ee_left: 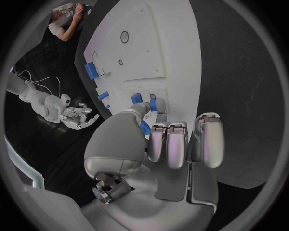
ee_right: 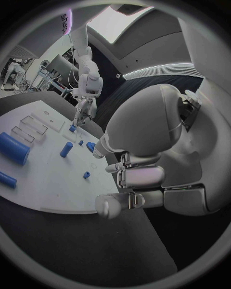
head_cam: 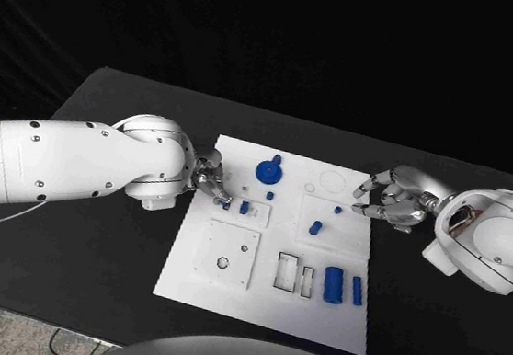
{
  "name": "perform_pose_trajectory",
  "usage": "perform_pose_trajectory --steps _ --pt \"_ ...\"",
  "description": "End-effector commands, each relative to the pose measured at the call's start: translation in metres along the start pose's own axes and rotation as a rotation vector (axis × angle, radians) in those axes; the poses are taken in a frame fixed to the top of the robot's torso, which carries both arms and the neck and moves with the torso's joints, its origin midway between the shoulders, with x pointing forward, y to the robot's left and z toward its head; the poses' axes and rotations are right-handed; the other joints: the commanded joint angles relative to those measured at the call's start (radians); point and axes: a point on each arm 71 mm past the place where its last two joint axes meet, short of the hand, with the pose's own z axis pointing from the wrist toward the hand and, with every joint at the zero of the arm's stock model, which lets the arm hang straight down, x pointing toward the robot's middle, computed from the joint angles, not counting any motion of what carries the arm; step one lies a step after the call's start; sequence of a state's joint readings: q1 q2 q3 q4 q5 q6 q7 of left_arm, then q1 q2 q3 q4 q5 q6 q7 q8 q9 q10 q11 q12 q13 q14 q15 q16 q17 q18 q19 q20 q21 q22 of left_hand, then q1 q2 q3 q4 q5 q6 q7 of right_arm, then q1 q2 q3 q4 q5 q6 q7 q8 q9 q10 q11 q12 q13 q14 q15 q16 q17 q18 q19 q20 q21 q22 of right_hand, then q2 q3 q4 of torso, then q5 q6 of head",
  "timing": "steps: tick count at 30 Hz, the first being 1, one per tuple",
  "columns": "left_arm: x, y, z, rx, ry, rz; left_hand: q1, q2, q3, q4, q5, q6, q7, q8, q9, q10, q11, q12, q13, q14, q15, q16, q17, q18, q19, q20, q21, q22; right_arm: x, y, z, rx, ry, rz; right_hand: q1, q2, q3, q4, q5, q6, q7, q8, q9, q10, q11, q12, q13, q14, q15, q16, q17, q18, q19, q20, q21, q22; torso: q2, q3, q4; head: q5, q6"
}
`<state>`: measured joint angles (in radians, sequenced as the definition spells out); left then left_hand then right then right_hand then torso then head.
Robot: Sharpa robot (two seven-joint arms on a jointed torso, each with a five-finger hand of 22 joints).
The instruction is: Assemble the parts on the task board
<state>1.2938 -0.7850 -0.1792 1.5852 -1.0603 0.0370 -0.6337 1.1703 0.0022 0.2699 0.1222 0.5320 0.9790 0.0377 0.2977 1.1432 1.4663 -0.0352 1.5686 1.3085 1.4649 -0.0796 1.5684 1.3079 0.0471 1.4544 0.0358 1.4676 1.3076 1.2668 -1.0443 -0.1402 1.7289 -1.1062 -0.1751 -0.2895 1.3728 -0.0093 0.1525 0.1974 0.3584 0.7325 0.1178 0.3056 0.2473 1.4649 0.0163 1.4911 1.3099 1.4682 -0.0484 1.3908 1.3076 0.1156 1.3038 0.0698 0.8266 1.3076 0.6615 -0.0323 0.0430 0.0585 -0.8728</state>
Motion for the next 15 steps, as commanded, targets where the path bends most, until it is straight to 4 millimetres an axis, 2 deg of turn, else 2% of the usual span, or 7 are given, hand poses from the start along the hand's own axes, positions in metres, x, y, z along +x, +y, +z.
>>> perform_pose_trajectory --steps 1,15 --pt "0.0046 -0.0006 0.0009 0.005 0.023 0.014 0.003 -0.001 0.004 0.0 -0.005 0.003 -0.007 -0.004 0.001 0.105 0.001 0.002 0.262 0.106 0.003 0.002 0.263 -0.007 -0.005 0.002 -0.004 0.157 0.0021 -0.0001 0.0004 0.0 0.018 -0.002 0.007 0.005 0.008 0.0 0.004 0.006 0.001 0.004 -0.001 0.005 0.006 -0.007 0.179 0.033 0.007 -0.003 0.095 0.021 -0.004 -0.002 -0.004 0.038 0.0 -0.0001 -0.0001 0.001 0.0" --pt "0.0123 0.0018 0.0018 0.004 0.041 0.01 0.003 -0.001 0.006 -0.001 -0.007 0.003 -0.007 -0.004 0.001 0.105 0.001 0.002 0.262 0.106 0.003 0.002 0.263 -0.007 -0.005 0.002 -0.004 0.157 0.0032 -0.0013 0.0004 0.006 0.026 -0.002 0.009 0.004 0.012 -0.003 0.011 0.006 0.002 0.003 -0.003 0.002 0.007 -0.01 0.177 0.031 0.008 -0.006 0.092 0.022 -0.007 -0.001 -0.013 0.036 0.001 0.0001 0.0004 0.001 0.0"
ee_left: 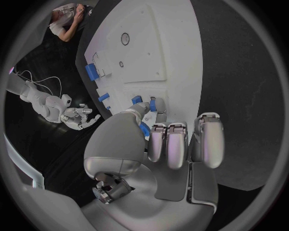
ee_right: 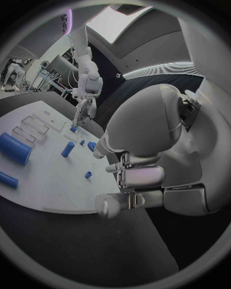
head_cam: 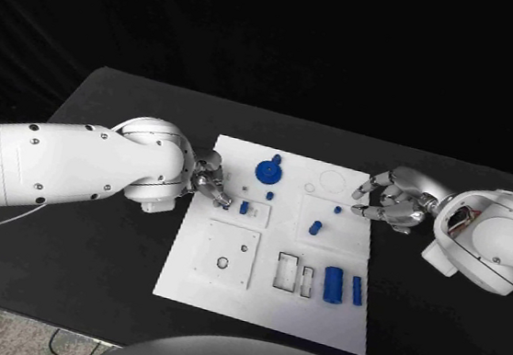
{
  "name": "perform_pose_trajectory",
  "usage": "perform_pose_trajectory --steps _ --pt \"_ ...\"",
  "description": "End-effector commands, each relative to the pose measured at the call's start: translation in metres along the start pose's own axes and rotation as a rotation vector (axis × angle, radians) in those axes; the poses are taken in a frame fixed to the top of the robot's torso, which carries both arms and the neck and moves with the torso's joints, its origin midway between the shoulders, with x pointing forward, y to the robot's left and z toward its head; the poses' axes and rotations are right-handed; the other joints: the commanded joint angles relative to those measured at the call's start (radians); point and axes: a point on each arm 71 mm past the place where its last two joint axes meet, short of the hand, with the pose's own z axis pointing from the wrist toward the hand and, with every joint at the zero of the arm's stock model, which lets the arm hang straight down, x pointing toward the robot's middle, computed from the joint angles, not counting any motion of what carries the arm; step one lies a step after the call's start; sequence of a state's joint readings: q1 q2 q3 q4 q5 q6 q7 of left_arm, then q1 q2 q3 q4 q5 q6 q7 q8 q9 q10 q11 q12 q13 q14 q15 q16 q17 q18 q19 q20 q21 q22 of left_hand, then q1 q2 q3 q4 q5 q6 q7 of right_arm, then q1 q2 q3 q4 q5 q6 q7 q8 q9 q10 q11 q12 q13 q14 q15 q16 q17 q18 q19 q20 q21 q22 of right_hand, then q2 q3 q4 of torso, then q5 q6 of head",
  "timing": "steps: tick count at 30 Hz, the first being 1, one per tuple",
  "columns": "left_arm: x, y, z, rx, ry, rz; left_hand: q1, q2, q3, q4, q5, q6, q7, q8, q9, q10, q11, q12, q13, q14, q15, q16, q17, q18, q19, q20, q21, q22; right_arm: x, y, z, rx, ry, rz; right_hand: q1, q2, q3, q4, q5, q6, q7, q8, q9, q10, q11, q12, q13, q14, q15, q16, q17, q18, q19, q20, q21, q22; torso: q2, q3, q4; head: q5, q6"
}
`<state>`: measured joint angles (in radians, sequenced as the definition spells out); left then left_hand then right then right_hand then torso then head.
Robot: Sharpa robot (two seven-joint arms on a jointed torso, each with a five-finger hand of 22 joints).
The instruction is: Assemble the parts on the task board
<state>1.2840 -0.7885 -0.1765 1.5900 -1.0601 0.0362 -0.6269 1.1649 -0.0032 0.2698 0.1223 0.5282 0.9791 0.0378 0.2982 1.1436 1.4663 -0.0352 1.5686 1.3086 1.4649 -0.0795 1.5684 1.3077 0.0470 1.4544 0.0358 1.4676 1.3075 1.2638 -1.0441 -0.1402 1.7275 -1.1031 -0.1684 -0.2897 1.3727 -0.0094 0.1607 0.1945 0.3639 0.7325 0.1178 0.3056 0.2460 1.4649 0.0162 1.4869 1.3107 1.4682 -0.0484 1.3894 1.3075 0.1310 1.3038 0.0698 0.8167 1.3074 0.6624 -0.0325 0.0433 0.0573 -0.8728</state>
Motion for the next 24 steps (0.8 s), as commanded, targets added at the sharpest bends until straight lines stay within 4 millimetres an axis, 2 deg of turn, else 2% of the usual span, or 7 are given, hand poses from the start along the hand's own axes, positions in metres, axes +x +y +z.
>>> perform_pose_trajectory --steps 1,24 --pt "0.0083 0.001 0.0015 -0.002 0.034 0.013 0.008 0.005 0.006 -0.001 -0.003 0.003 -0.007 -0.005 0.001 0.105 0.001 0.002 0.262 0.106 0.003 0.002 0.263 -0.007 -0.005 0.002 -0.004 0.158 0.0017 -0.0002 0.0003 0.003 0.017 -0.004 0.01 0.005 0.006 -0.001 0.007 0.005 0.002 0.003 -0.002 0.002 0.007 -0.006 0.176 0.031 0.008 -0.006 0.092 0.007 -0.008 -0.001 -0.006 0.036 0.0 0.0001 0.0 0.002 0.0" --pt "0.0105 -0.0066 0.0027 0.03 0.045 0.003 0.012 0.003 0.014 -0.006 -0.004 0.004 -0.008 -0.005 0.002 0.105 0.001 0.002 0.262 0.106 0.003 0.002 0.263 -0.007 -0.005 0.002 -0.004 0.158 0.0018 -0.0018 0.0 0.01 0.019 -0.002 0.013 0.007 0.013 -0.005 0.012 0.004 0.004 0.002 -0.005 -0.001 0.008 -0.007 0.174 0.029 0.009 -0.008 0.09 0.008 -0.01 0.0 -0.013 0.035 0.001 -0.0006 0.0007 0.001 0.0"
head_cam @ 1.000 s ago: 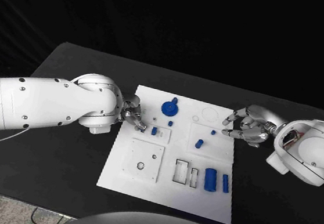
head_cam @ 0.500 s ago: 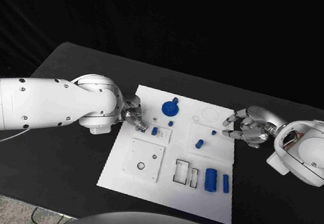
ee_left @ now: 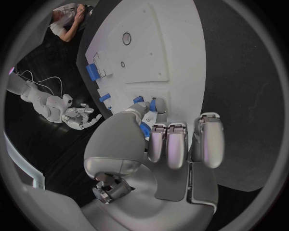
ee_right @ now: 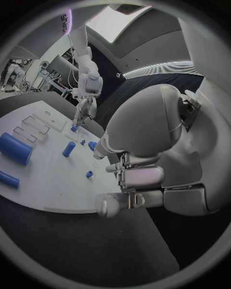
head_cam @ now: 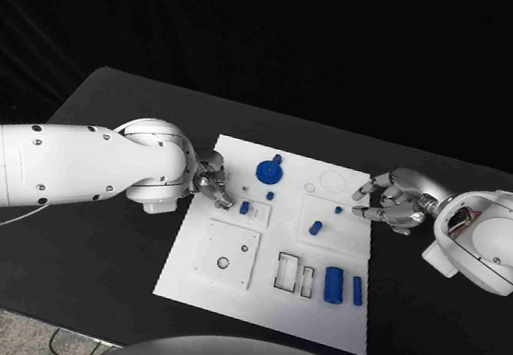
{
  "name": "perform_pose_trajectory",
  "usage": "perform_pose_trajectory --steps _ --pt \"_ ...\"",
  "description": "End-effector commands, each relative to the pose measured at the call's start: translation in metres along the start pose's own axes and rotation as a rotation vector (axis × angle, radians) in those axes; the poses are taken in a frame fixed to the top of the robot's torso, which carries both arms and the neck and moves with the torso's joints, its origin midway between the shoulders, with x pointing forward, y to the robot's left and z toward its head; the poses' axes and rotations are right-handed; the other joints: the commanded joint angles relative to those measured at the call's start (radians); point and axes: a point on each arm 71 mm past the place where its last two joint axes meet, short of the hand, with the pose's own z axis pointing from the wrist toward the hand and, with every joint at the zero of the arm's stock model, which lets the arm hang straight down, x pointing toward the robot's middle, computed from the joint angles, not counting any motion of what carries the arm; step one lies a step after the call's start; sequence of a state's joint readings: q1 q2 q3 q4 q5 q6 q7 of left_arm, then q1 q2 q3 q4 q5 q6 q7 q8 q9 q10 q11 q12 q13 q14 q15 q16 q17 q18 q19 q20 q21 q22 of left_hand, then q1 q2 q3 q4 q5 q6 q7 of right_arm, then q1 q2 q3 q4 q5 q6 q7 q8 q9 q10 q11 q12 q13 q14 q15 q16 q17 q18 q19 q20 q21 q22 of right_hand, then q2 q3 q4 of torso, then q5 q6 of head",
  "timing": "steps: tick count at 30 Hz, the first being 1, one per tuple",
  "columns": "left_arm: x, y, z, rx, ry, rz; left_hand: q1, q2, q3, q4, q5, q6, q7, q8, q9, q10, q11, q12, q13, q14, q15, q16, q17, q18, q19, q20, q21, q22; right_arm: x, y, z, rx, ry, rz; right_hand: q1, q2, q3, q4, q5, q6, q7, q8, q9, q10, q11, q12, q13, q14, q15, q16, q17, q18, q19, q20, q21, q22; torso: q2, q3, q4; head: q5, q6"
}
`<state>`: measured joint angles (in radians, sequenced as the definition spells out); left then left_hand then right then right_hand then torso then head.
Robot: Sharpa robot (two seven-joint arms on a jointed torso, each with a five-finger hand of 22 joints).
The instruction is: Assemble the parts on the task board
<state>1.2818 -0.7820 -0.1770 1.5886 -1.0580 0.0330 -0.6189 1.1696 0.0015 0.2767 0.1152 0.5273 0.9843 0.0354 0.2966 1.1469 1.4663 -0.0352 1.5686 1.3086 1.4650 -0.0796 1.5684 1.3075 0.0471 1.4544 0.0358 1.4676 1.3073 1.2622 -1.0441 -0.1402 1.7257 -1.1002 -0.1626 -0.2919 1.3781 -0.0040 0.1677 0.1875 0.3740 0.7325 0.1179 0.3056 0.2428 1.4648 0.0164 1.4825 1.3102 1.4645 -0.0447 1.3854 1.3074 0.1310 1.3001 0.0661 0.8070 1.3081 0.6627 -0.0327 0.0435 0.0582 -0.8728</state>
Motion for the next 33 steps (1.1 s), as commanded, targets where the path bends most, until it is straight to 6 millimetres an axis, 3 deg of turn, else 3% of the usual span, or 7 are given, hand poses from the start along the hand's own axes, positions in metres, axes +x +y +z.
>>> perform_pose_trajectory --steps 1,33 --pt "0.0089 -0.0039 0.0018 0.018 0.043 0.004 0.007 -0.002 0.007 0.001 -0.003 -0.001 -0.005 -0.003 -0.002 0.105 0.001 0.002 0.262 0.106 0.004 0.002 0.263 -0.007 -0.006 0.002 -0.004 0.158 0.001 -0.0008 -0.0002 0.005 0.012 -0.003 0.008 0.001 0.006 0.002 0.002 0.004 0.004 0.002 -0.002 0.0 0.008 -0.003 0.175 0.033 0.005 -0.004 0.09 0.008 -0.007 0.003 -0.003 0.034 0.0 -0.0002 0.0003 0.001 0.0" --pt "0.0125 -0.0042 -0.0004 -0.001 0.074 0.015 0.004 -0.004 0.008 0.002 -0.005 0.003 -0.005 -0.002 -0.001 0.105 0.001 0.002 0.262 0.106 0.004 0.002 0.263 -0.006 -0.007 0.002 -0.006 0.157 0.0017 -0.0024 -0.0004 0.013 0.017 -0.003 0.013 0.006 0.017 -0.003 0.008 0.003 0.005 0.002 -0.004 -0.002 0.009 -0.004 0.174 0.032 0.006 -0.006 0.088 0.009 -0.009 0.004 -0.011 0.033 -0.001 0.0003 -0.001 0.002 0.0"
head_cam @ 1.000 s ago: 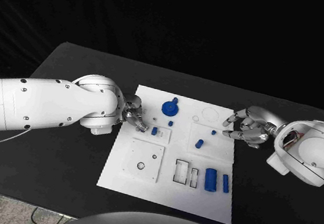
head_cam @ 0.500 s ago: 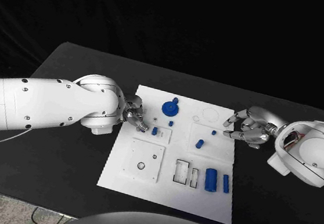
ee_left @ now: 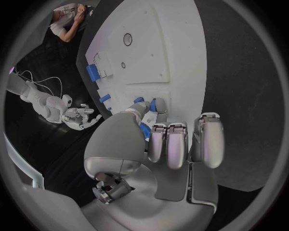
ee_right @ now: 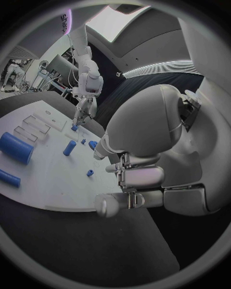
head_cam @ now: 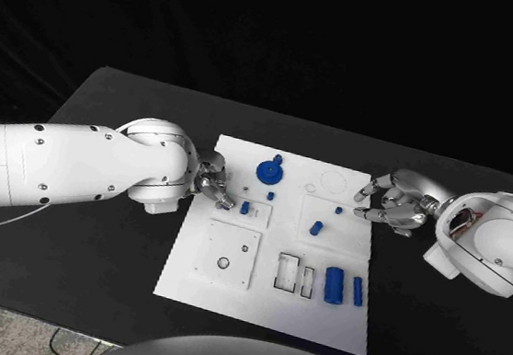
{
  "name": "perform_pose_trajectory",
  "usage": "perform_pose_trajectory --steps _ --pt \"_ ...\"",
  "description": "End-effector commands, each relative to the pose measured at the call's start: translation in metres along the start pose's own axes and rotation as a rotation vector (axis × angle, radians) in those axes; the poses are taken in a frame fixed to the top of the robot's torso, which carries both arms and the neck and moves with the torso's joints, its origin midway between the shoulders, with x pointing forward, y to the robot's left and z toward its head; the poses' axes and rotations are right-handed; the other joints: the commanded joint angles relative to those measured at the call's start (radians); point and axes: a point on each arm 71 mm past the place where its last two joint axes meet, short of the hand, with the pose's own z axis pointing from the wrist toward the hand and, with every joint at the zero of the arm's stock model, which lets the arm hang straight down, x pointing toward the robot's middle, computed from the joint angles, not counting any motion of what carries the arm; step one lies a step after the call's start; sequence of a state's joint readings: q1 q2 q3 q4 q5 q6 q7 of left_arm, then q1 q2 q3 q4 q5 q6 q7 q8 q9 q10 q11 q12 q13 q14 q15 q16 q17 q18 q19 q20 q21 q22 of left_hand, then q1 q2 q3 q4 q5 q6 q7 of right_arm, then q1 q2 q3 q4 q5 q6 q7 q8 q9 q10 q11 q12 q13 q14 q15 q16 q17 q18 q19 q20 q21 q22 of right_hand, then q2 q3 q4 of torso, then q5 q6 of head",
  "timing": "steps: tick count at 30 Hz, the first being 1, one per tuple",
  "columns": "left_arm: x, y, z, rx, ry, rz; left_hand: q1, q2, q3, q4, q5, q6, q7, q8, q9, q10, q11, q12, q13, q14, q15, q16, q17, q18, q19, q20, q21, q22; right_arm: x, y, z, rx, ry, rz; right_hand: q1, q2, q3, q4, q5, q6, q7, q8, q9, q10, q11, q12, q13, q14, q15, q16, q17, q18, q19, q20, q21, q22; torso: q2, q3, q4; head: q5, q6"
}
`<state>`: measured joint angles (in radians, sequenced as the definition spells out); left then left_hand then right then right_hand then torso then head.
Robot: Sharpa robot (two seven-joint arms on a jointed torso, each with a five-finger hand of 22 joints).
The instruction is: Assemble the parts on the task board
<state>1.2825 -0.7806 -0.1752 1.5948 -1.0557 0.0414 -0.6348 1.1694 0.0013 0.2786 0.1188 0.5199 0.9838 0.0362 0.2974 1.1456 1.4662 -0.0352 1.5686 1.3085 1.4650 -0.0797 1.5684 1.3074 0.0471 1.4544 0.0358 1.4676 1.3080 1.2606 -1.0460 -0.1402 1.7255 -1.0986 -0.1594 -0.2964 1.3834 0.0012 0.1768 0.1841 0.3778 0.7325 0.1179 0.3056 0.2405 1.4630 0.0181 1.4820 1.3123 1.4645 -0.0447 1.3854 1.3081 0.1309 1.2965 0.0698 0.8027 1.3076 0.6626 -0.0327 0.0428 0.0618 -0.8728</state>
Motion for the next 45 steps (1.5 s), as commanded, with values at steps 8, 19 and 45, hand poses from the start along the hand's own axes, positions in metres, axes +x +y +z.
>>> perform_pose_trajectory --steps 8,19,45 --pt "0.0119 -0.0026 -0.0001 0.011 0.064 0.008 0.003 -0.005 0.007 -0.001 0.002 0.004 -0.006 -0.002 0.001 0.105 0.001 0.002 0.262 0.106 0.004 0.002 0.263 -0.006 -0.007 0.002 -0.006 0.156 0.0013 -0.0013 0.0 0.008 0.014 -0.004 0.008 0.001 0.008 0.0 0.005 0.003 0.005 0.002 -0.002 0.0 0.007 -0.003 0.172 0.032 0.006 -0.006 0.087 0.009 -0.005 0.0 -0.007 0.034 0.0 0.0001 -0.0002 -0.003 0.0" --pt "0.0112 -0.0021 0.0002 0.014 0.059 -0.003 -0.015 -0.006 0.01 0.01 -0.015 0.011 -0.006 -0.001 0.002 0.105 0.001 0.002 0.262 0.106 0.004 0.002 0.263 -0.006 -0.007 0.002 -0.007 0.156 0.0016 -0.0017 0.0003 0.009 0.015 -0.002 0.009 0.001 0.01 -0.001 0.006 0.003 0.006 0.002 -0.002 0.0 0.008 -0.003 0.172 0.032 0.006 -0.006 0.087 0.009 -0.006 0.0 -0.009 0.034 0.0 0.0002 0.0006 -0.002 0.0" --pt "0.0052 0.0042 0.0051 -0.015 0.032 -0.017 -0.205 0.065 -0.131 0.17 -0.156 -0.003 0.024 -0.079 -0.07 0.105 0.029 0.002 0.262 0.106 0.028 0.002 0.263 -0.002 -0.016 0.027 -0.026 0.157 0.0024 -0.0019 0.0007 0.012 0.022 -0.001 0.01 0.002 0.012 -0.002 0.007 0.003 0.006 0.002 -0.003 -0.001 0.008 -0.004 0.171 0.031 0.007 -0.007 0.086 0.009 -0.006 0.001 -0.011 0.033 0.0 0.0004 0.001 -0.001 0.0"
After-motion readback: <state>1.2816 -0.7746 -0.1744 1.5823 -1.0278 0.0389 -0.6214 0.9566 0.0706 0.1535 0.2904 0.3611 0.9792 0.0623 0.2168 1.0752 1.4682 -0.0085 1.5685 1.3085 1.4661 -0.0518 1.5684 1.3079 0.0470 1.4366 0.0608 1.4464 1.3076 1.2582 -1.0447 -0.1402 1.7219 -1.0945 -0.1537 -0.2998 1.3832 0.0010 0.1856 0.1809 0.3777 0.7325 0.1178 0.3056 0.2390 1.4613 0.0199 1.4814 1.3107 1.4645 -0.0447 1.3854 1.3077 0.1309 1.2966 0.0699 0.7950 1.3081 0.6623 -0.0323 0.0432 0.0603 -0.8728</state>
